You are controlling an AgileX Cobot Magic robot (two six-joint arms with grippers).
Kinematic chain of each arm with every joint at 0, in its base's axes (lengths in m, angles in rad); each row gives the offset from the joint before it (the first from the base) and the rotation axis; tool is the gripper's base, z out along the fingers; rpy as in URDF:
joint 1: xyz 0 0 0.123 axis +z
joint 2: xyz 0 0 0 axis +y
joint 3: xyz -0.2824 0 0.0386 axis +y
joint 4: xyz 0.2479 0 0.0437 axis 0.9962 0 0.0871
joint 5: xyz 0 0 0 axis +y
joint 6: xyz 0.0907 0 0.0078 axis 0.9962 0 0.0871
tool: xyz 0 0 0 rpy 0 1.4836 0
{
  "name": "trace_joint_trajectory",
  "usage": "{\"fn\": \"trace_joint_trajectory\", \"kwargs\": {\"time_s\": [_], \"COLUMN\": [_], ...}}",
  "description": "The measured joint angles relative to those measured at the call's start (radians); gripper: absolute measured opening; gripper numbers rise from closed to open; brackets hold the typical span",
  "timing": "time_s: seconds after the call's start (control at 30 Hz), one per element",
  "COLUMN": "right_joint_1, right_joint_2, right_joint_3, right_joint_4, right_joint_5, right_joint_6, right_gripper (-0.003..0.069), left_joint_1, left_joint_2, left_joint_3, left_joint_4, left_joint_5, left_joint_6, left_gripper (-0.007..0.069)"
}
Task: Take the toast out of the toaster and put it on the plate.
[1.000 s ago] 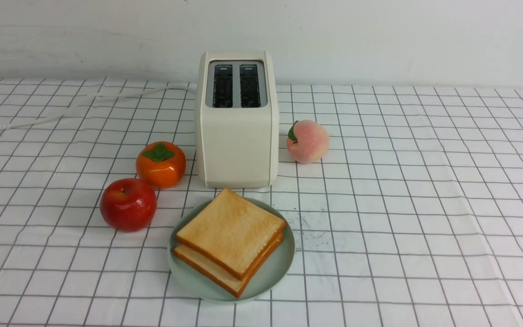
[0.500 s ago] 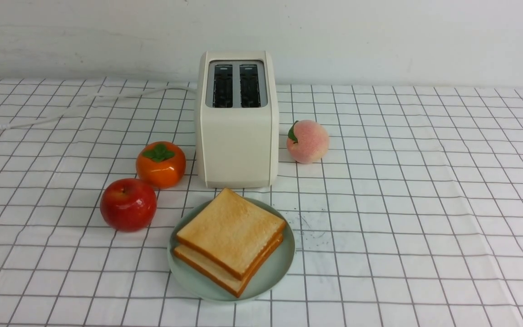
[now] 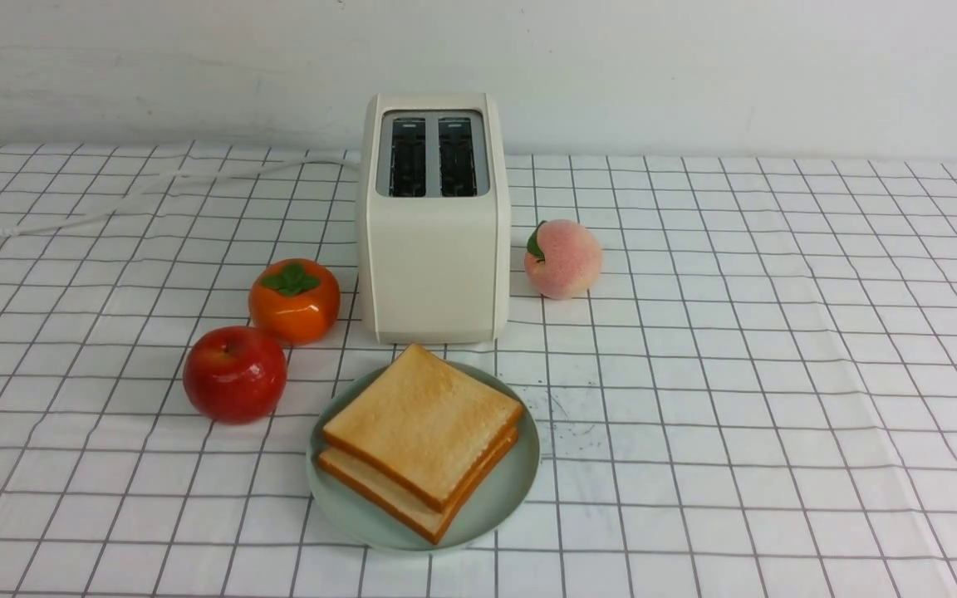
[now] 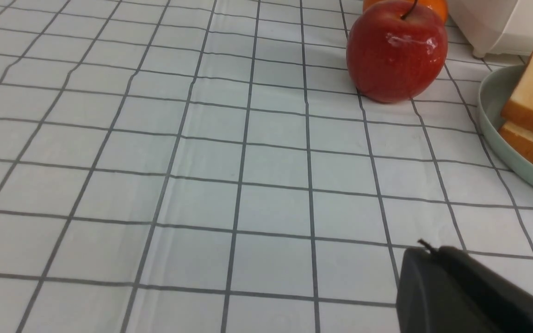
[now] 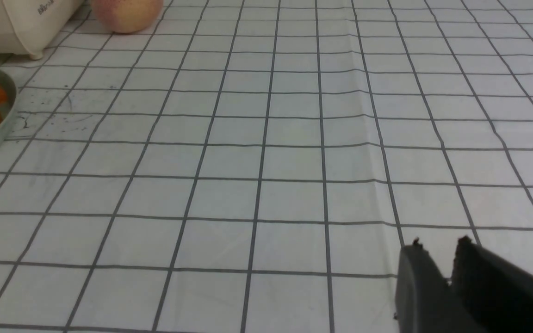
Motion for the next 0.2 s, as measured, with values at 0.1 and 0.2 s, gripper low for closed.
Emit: {"fn": "trace_joint_trajectory", "kwargs": {"time_s": [0.1, 0.2], "right_joint_1": [0.000, 0.000], "right_joint_2": [0.000, 0.000], "right_joint_3": [0.000, 0.000], "right_joint_4": [0.000, 0.000], "right_joint_5": [0.000, 0.000], "right_joint_6": [0.000, 0.000], "right_gripper": [0.0125, 0.0127], "left_joint_1": [0.000, 0.000], "left_joint_2": [0.000, 0.000], "left_joint_3": [0.000, 0.000], "left_joint_4": [0.000, 0.000], "left_joint_5": [0.000, 0.000], "left_joint_6": [0.000, 0.000], "left_gripper": [0.0002, 0.0002]}}
